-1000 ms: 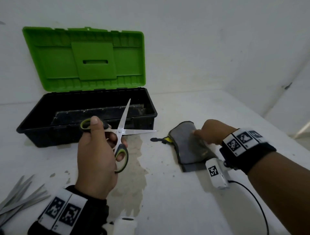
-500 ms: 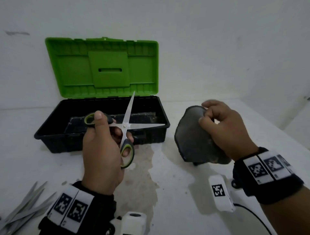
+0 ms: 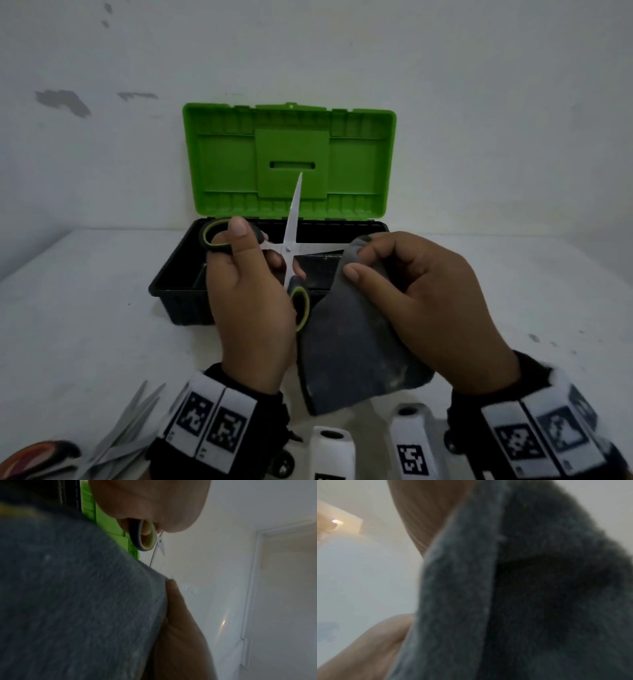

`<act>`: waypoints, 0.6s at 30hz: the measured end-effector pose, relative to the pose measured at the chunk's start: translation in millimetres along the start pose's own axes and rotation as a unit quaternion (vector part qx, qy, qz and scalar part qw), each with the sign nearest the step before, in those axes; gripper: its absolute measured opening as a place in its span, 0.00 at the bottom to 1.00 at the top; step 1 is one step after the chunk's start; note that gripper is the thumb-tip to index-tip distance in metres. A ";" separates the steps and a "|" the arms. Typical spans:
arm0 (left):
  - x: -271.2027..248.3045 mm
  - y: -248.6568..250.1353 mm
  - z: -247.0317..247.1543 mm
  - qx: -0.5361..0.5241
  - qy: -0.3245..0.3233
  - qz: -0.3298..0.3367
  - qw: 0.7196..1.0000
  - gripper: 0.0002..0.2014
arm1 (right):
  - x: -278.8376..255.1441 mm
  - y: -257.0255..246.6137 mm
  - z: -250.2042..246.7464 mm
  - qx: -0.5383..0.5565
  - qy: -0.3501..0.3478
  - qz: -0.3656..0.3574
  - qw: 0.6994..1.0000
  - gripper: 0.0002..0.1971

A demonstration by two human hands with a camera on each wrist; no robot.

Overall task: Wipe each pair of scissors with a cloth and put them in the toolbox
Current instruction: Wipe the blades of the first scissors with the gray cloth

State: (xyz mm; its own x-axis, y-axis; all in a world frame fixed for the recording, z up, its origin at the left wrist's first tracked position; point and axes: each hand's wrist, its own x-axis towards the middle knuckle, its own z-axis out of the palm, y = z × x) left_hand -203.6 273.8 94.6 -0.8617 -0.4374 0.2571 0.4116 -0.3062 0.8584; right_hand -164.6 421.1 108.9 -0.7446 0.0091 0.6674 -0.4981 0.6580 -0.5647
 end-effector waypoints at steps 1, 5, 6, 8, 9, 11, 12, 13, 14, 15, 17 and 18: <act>1.3 -1.4 -0.3 0.011 0.003 0.011 1.000 0.19 | 1.6 -4.3 5.2 -0.012 0.013 -0.015 1.000 0.06; 4.7 -4.6 -0.9 0.053 0.005 0.050 0.997 0.19 | 8.7 -13.2 19.4 0.023 0.025 -0.002 0.999 0.16; 4.8 -4.4 -0.8 0.061 0.002 0.057 0.997 0.20 | 10.3 -13.6 22.1 0.012 0.027 -0.009 1.000 0.16; 4.1 -4.1 -0.6 0.074 -0.004 0.066 0.995 0.19 | 12.0 -12.5 26.6 -0.021 0.037 -0.028 0.999 0.12; 3.2 -4.1 -0.6 0.074 -0.006 0.066 0.995 0.19 | 12.2 -11.8 28.6 -0.029 0.041 -0.033 0.998 0.11; 2.2 -5.3 -0.5 0.069 -0.014 0.065 0.995 0.18 | 11.5 -10.5 32.5 -0.035 0.044 -0.042 0.998 0.09; 2.1 -6.4 -0.6 0.071 -0.017 0.066 0.995 0.18 | 11.1 -10.5 35.1 -0.039 0.044 -0.046 0.997 0.09; 2.4 -7.9 -1.1 0.076 -0.020 0.068 0.995 0.18 | 10.6 -10.7 37.8 -0.044 0.044 -0.052 0.997 0.08; 2.5 -9.0 -1.7 0.084 -0.022 0.071 0.994 0.19 | 10.1 -11.2 40.3 -0.052 0.044 -0.059 0.996 0.07; 2.4 -10.2 -2.4 0.092 -0.022 0.075 0.993 0.20 | 9.5 -12.3 42.8 -0.061 0.048 -0.064 0.995 0.05; 2.4 -11.7 -2.7 0.100 -0.018 0.082 0.991 0.22 | 9.1 -14.2 47.8 -0.078 0.060 -0.071 0.993 0.04; 2.0 -12.4 -3.0 0.103 -0.013 0.085 0.991 0.22 | 8.2 -14.6 50.3 -0.084 0.066 -0.073 0.992 0.03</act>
State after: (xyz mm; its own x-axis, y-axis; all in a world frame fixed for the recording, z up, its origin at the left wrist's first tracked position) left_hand -209.5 274.2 83.1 -0.7939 -0.4447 0.4146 0.4843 -0.0502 0.8734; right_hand -185.8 373.6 98.2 -0.6001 -0.0047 0.7999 -0.5067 0.7760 -0.3756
